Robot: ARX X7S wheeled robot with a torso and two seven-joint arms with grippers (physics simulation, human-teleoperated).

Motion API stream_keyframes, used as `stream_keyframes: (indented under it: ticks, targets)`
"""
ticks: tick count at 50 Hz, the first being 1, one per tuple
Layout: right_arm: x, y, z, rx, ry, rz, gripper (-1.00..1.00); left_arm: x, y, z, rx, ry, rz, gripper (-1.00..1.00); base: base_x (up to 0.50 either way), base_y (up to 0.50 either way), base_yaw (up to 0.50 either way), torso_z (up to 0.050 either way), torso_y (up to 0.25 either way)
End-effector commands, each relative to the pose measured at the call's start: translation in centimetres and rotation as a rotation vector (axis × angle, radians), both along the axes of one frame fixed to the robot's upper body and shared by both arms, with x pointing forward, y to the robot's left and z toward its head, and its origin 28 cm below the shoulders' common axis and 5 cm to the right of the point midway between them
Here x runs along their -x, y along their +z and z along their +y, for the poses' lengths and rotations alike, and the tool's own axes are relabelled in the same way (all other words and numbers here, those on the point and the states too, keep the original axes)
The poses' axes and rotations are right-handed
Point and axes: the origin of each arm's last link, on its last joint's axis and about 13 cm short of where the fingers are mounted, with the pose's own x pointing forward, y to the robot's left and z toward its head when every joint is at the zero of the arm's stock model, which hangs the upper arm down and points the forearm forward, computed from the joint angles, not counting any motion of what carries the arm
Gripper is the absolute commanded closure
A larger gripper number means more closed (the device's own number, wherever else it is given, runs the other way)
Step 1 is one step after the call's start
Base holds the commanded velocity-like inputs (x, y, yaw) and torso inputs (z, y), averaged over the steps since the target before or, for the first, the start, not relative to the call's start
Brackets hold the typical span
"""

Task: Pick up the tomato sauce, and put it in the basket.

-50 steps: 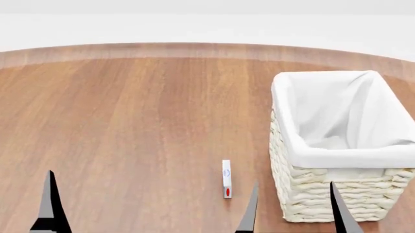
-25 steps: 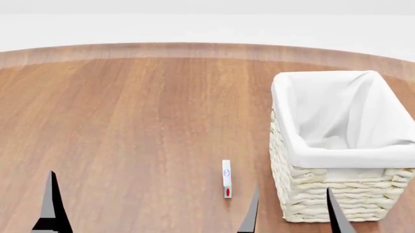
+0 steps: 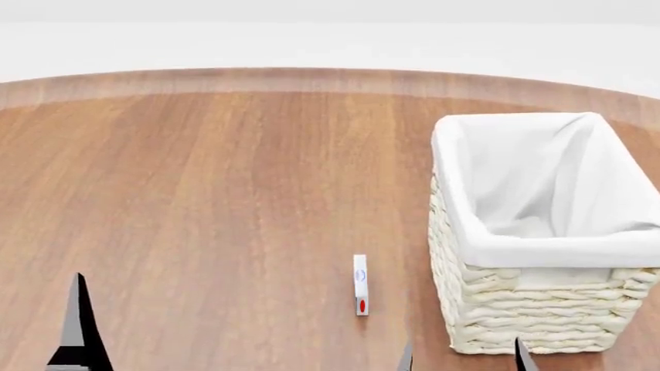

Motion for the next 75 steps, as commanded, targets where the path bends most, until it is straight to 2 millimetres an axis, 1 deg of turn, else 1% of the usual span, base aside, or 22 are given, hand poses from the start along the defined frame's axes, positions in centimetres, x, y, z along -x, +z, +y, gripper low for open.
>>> stream_keyframes:
  ticks: [1,5,8,12,13,15,16,19,27,38,44,55,56,58,59,60,64,75]
  targets:
    - [0.8,-0.8,-0.5,0.003,-0.031,0.082,-1.0,-0.1,-0.1,0.3,0.011,0.007,0.0,-1.0,0.0,0.0,0.0,0.0,0.0]
    - [1.3,-1.1,-0.8,-0.004,-0.039,0.12,-1.0,0.0,-0.2,0.2,0.012,0.006,0.001,-1.0,0.0,0.0,0.0,0.0,0.0]
    - [2.4,-1.1,-1.2,-0.026,-0.041,0.175,-1.0,-0.1,-0.3,0.4,0.017,0.01,0.004,-1.0,0.0,0.0,0.0,0.0,0.0]
    - [3.0,-1.5,-1.6,-0.034,-0.044,0.227,-1.0,0.0,-0.3,0.3,0.018,0.007,0.004,-1.0,0.0,0.0,0.0,0.0,0.0]
    - [3.2,-1.8,-1.8,-0.016,-0.054,0.229,-1.0,0.0,-0.4,0.4,0.018,0.009,0.005,-1.0,0.0,0.0,0.0,0.0,0.0]
    - [3.4,-1.7,-1.8,-0.017,-0.057,0.235,-1.0,-0.1,-0.4,0.4,0.019,0.01,0.005,-1.0,0.0,0.0,0.0,0.0,0.0]
    - [3.9,-1.8,-2.1,-0.01,-0.07,0.261,-1.0,0.0,-0.4,0.4,0.02,0.011,0.005,-1.0,0.0,0.0,0.0,0.0,0.0]
    - [4.4,-1.9,-2.4,-0.005,-0.082,0.282,-1.0,0.0,-0.3,0.4,0.02,0.009,0.002,-1.0,0.0,0.0,0.0,0.0,0.0]
    - [5.1,-2.5,-2.6,-0.01,-0.092,0.328,-1.0,0.1,-0.4,0.5,0.027,0.011,0.003,-1.0,0.0,0.0,0.0,0.0,0.0]
    - [4.8,-2.7,-2.4,-0.024,-0.08,0.346,-1.0,0.3,-0.6,0.6,0.037,0.017,0.004,-1.0,0.0,0.0,0.0,0.0,0.0]
    - [4.4,-2.2,-1.9,-0.049,-0.048,0.334,-1.0,0.3,-0.5,0.7,0.036,0.016,0.004,-1.0,0.0,0.0,0.0,0.0,0.0]
    - [4.4,-3.2,-1.8,-0.087,-0.048,0.418,-1.0,0.3,-0.5,0.6,0.039,0.013,0.007,-1.0,0.0,0.0,0.0,0.0,0.0]
    - [4.4,-3.4,-1.8,-0.112,-0.036,0.44,-1.0,0.3,-0.5,0.6,0.038,0.011,0.005,-1.0,0.0,0.0,0.0,0.0,0.0]
    - [4.3,-3.3,-1.8,-0.106,-0.04,0.443,-1.0,0.3,-0.3,0.7,0.04,0.012,0.005,-1.0,0.0,0.0,0.0,0.0,0.0]
    - [4.3,-3.3,-1.8,-0.14,-0.04,0.463,-1.0,0.3,-0.3,0.7,0.038,0.013,0.003,-1.0,0.0,0.0,0.0,0.0,0.0]
    - [4.2,-3.3,-1.9,-0.12,-0.052,0.462,-1.0,0.3,-0.5,0.6,0.04,0.013,0.003,-1.0,0.0,0.0,0.0,0.0,0.0]
    - [4.1,-3.6,-2.0,-0.138,-0.081,0.503,-1.0,0.3,-0.6,0.5,0.038,0.008,0.007,-1.0,0.0,0.0,0.0,0.0,0.0]
    - [4.0,-3.5,-2.0,-0.147,-0.085,0.517,-1.0,0.3,-0.5,0.5,0.033,0.004,0.007,-1.0,0.0,0.0,0.0,0.0,0.0]
